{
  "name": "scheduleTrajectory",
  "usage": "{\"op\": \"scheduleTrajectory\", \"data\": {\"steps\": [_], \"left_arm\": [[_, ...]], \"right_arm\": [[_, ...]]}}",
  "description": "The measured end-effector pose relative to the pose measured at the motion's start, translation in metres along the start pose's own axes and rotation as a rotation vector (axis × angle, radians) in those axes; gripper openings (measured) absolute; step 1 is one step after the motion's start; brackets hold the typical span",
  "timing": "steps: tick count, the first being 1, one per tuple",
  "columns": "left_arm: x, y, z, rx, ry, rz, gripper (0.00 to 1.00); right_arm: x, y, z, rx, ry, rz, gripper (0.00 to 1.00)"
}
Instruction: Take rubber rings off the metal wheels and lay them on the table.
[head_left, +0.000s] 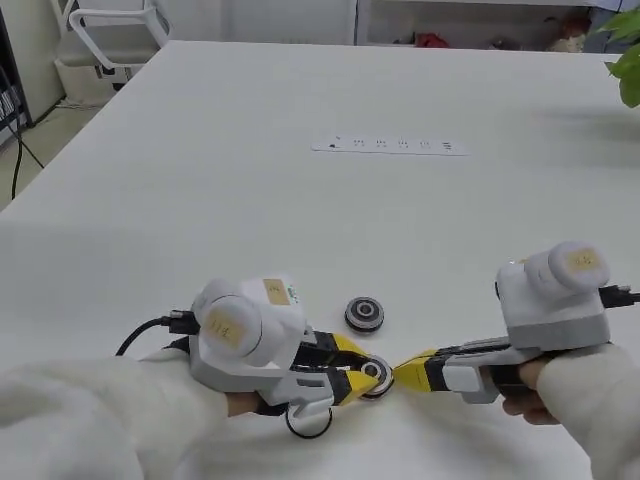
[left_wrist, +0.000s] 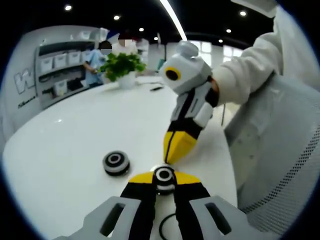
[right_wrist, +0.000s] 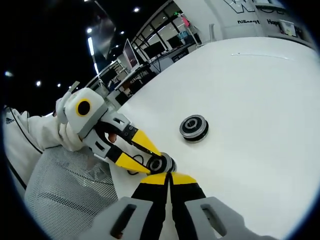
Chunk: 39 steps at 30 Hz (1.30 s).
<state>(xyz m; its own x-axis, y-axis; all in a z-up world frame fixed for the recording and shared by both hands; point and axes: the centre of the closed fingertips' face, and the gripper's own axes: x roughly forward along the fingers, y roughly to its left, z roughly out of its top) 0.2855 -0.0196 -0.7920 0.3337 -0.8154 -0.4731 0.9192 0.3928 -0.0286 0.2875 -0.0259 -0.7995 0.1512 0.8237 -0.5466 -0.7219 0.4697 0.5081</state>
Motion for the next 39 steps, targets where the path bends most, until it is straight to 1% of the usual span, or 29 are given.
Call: {"op": "scheduleTrajectory", "data": {"steps": [9,18,39], "left_arm": [[0.0,0.0,0.0,0.0,0.0,-0.001,0.14],[0.0,0.0,0.0,0.007,0.002,-0.001,0.14],[-0.001,0.0,-0.001,0.011,0.002,-0.001,0.14]], "right_arm": [[-0.001,0.005,0.002,0.02,-0.013,0.013,0.0],[-0.001,0.008,0.004,0.005,-0.015,0.017,0.0],[-0.001,0.011,0.006,-0.023,-0.011,0.022,0.0]]}}
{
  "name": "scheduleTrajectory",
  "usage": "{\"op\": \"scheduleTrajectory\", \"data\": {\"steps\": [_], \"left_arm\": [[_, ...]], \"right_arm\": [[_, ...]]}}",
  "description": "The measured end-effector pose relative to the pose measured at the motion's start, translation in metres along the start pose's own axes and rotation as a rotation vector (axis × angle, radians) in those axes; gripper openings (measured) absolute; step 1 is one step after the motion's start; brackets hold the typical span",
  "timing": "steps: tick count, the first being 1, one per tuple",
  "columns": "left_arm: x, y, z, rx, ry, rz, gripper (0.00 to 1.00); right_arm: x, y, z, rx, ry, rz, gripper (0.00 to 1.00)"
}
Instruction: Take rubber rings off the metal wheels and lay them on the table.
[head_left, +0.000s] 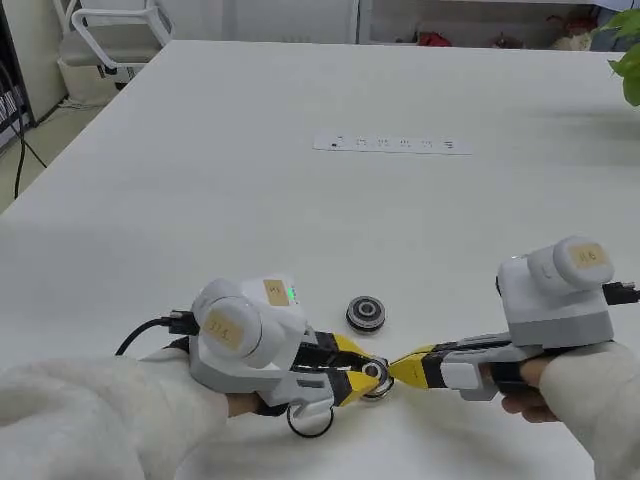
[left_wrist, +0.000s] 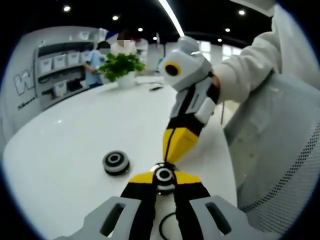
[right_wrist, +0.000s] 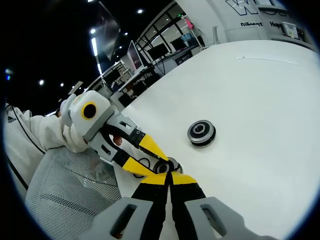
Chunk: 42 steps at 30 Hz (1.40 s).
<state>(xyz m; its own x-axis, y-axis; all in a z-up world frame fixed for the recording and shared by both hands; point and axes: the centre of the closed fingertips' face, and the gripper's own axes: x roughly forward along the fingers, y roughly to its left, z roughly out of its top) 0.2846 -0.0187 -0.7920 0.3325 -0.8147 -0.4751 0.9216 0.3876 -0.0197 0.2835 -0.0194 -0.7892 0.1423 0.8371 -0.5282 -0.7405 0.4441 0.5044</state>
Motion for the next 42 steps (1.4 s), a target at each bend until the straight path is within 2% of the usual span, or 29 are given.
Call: {"op": "scheduleTrajectory", "data": {"steps": [42], "left_arm": [[-0.0002,-0.0007,-0.0001,-0.004,-0.002,-0.001,0.14]], "right_arm": [[0.0012,0.009,0.0036,-0.027,-0.011,0.04,0.0]]}}
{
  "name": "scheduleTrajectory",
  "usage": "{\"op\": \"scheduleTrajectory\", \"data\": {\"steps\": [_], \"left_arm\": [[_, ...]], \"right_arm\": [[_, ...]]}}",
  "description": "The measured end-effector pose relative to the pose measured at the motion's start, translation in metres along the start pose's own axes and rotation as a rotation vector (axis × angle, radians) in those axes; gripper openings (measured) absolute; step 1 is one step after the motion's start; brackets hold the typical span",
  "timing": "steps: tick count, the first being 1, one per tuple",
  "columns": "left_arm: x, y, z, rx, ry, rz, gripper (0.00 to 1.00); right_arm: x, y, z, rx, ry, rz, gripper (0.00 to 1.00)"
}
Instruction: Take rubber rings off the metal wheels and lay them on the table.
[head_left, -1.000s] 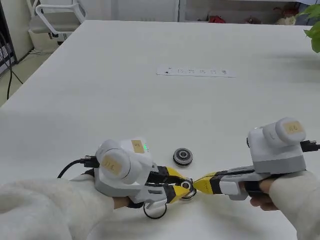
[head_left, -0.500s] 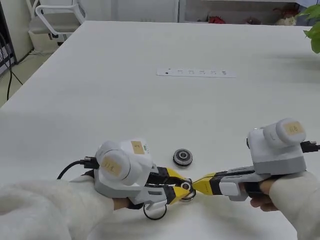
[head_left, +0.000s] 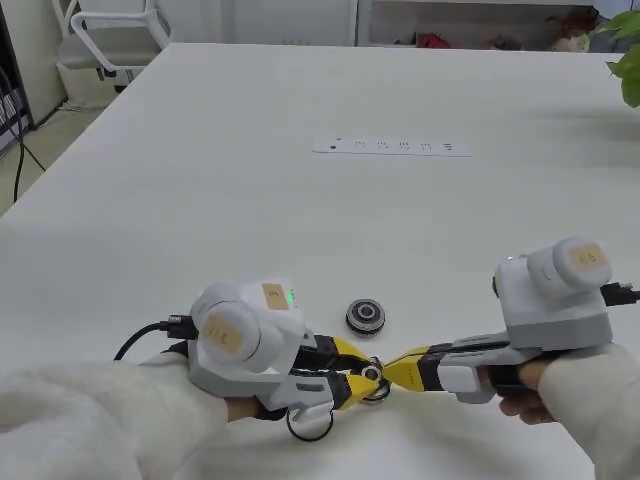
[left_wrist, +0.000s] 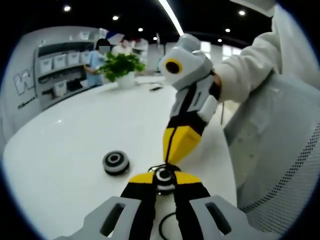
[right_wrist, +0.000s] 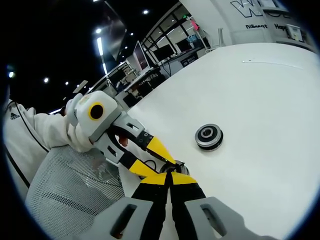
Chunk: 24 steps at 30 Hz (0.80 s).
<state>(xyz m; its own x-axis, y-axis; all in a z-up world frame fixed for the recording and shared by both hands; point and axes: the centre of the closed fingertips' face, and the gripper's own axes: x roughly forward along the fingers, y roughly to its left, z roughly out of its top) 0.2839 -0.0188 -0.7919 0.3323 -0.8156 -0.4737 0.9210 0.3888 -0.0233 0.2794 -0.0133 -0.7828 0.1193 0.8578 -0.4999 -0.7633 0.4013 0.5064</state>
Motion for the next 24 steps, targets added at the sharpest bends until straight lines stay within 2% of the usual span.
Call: {"op": "scheduleTrajectory", "data": {"steps": [1,2,3,5,9,12,24], "left_arm": [[0.0,0.0,0.0,-0.001,0.0,0.0,0.14],[0.0,0.0,0.0,-0.001,0.0,0.001,0.14],[0.0,0.0,0.0,-0.003,-0.001,0.001,0.14],[0.0,0.0,0.0,-0.016,-0.003,0.003,0.14],[0.0,0.0,0.0,-0.021,-0.004,0.003,0.14],[0.0,0.0,0.0,-0.018,-0.002,0.003,0.14],[0.0,0.0,0.001,0.007,0.029,0.002,0.14]], "right_arm": [[0.0,0.003,0.001,-0.002,-0.001,0.015,0.0],[0.001,0.011,0.007,0.003,-0.037,0.059,0.0],[-0.001,0.01,0.013,0.026,-0.06,0.046,0.0],[-0.001,0.007,0.014,-0.004,-0.053,0.024,0.0],[-0.001,0.003,0.006,0.012,-0.036,0.019,0.0],[-0.002,0.001,0.007,0.033,-0.04,0.015,0.0],[-0.002,0.0,0.004,0.039,-0.03,0.008,0.0]]}}
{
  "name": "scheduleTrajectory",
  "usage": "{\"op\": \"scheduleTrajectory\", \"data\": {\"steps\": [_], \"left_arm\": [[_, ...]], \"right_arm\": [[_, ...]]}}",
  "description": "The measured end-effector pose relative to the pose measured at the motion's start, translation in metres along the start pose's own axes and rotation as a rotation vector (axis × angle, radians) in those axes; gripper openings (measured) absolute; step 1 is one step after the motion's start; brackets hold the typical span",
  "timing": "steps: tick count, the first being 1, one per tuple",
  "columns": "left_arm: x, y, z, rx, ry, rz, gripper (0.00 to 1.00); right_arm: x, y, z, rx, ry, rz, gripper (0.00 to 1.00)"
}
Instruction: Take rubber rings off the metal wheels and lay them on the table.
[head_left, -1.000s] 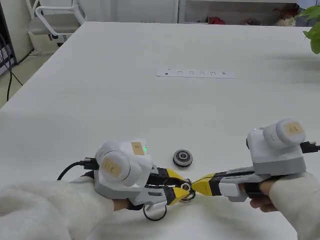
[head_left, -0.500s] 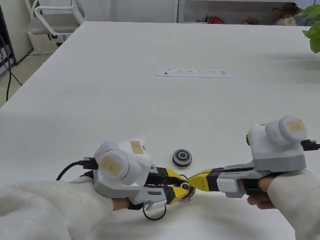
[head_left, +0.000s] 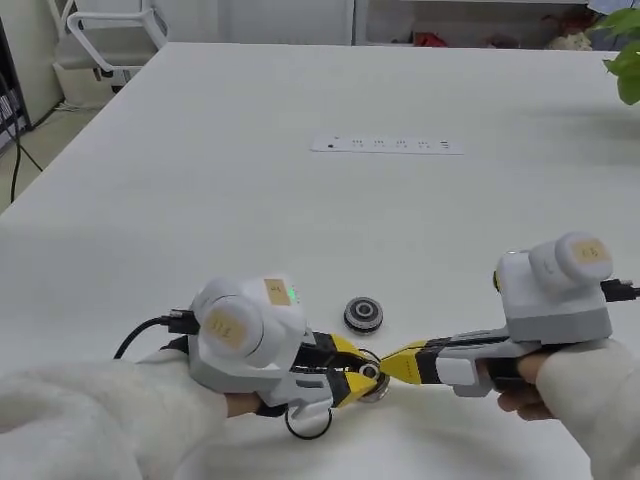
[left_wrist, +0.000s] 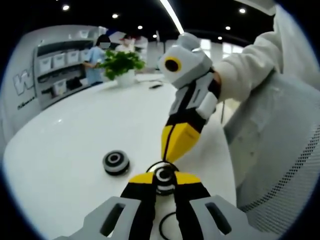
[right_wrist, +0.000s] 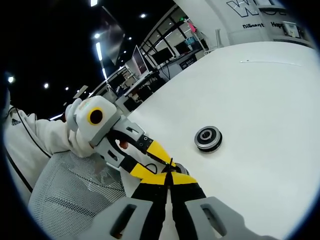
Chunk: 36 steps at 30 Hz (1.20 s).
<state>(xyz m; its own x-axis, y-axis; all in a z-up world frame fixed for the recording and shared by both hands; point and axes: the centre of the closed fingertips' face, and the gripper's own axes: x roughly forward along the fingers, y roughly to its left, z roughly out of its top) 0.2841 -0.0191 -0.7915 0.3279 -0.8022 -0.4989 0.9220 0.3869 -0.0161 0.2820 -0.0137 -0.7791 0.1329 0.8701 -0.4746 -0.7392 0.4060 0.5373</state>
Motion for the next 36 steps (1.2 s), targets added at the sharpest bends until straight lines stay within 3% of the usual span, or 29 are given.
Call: {"op": "scheduleTrajectory", "data": {"steps": [10,16,19,27,36], "left_arm": [[-0.002,0.0,0.0,0.014,0.032,0.001,0.17],[-0.004,-0.003,0.007,0.002,0.028,-0.005,0.22],[-0.005,-0.008,0.008,0.041,0.044,-0.012,0.25],[-0.01,-0.013,0.014,0.059,0.044,-0.03,0.34],[-0.024,-0.003,0.03,0.068,0.014,0.012,0.47]], "right_arm": [[0.0,-0.001,0.0,0.022,0.004,-0.005,0.0],[-0.001,-0.001,0.002,0.028,-0.005,-0.007,0.0],[-0.001,-0.001,0.002,0.03,-0.006,-0.007,0.0],[-0.002,0.0,0.005,0.035,-0.017,-0.002,0.0],[-0.003,0.0,0.007,0.043,-0.026,0.002,0.0]]}}
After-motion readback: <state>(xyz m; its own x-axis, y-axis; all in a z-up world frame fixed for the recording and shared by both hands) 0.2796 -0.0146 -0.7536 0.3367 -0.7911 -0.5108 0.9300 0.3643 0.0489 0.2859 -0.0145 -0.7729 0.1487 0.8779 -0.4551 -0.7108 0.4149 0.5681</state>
